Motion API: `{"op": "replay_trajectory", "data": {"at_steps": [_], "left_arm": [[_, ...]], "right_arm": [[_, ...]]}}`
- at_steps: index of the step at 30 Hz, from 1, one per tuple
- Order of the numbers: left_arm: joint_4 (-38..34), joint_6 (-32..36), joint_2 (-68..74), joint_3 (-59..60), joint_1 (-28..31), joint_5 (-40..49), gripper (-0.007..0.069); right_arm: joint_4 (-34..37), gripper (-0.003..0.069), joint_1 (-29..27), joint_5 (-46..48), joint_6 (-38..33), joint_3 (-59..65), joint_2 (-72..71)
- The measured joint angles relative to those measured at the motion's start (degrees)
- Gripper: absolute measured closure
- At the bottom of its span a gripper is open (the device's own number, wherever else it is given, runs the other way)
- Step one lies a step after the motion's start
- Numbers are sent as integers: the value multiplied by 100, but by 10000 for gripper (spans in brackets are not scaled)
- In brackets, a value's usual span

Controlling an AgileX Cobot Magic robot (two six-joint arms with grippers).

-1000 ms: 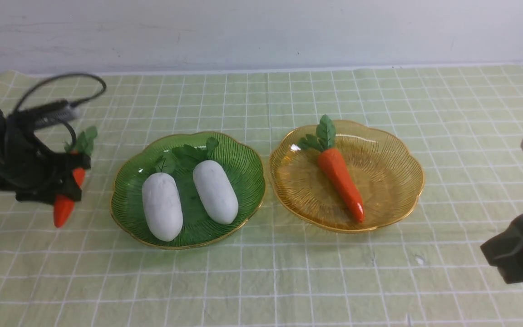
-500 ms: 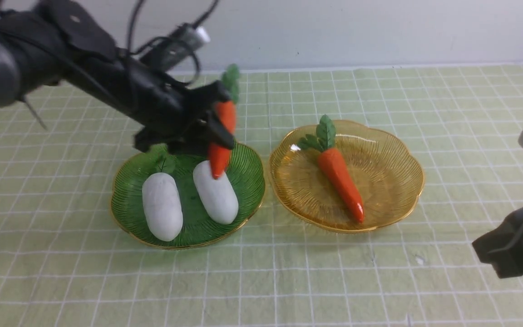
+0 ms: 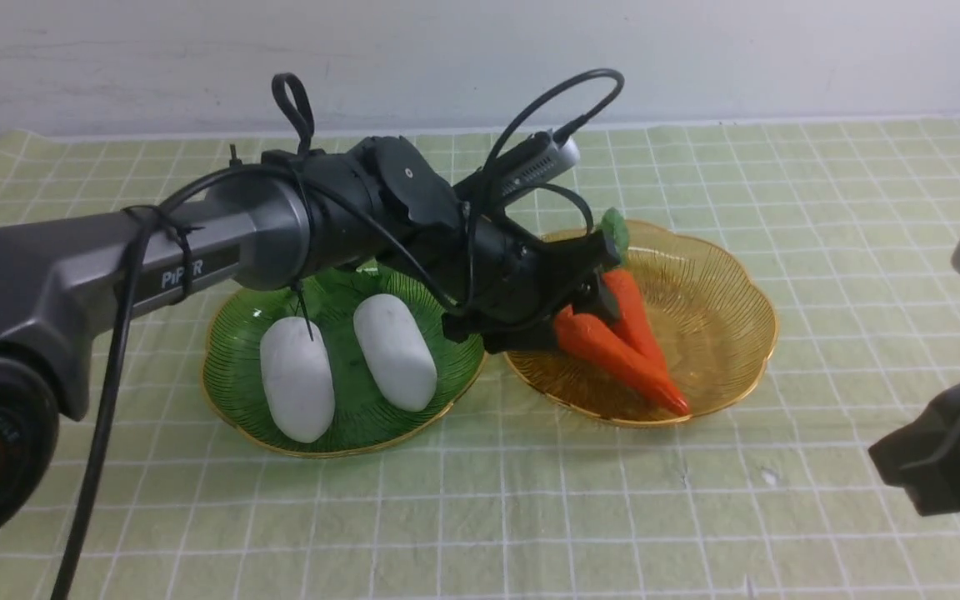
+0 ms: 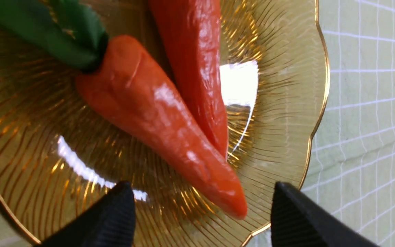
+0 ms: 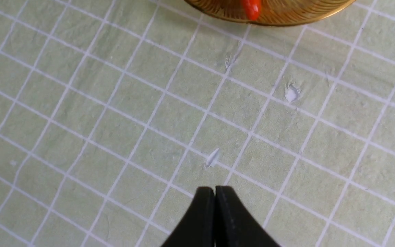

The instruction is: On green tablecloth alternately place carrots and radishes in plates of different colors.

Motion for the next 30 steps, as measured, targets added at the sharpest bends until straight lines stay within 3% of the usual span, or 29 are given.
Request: {"op": "replay_trajectory", "data": {"at_steps": [8,14,17,24,27,30], "left_arm": [[-151,380,0,0,0,89,151],[-260,484,0,0,99,140,217],[-284,725,-5,0,228,300,270],[-596,1418,-49,-7,504,790,406],[-783,1799,-49,-7,561,963,476],[-880,1982,-55,-33,573,1147,530]], "right_arm": [[-84,674,0,385,43,7,-1224],[-195,674,0,-23,449,339,-3055],[-195,674,0,-754,506,935,-4136],[-195,674,0,-4019,548,3126,-5631],[-195,674,0,-4842,553,3543,-5658],[-195,674,0,-5039,553,3628,-5658]]}}
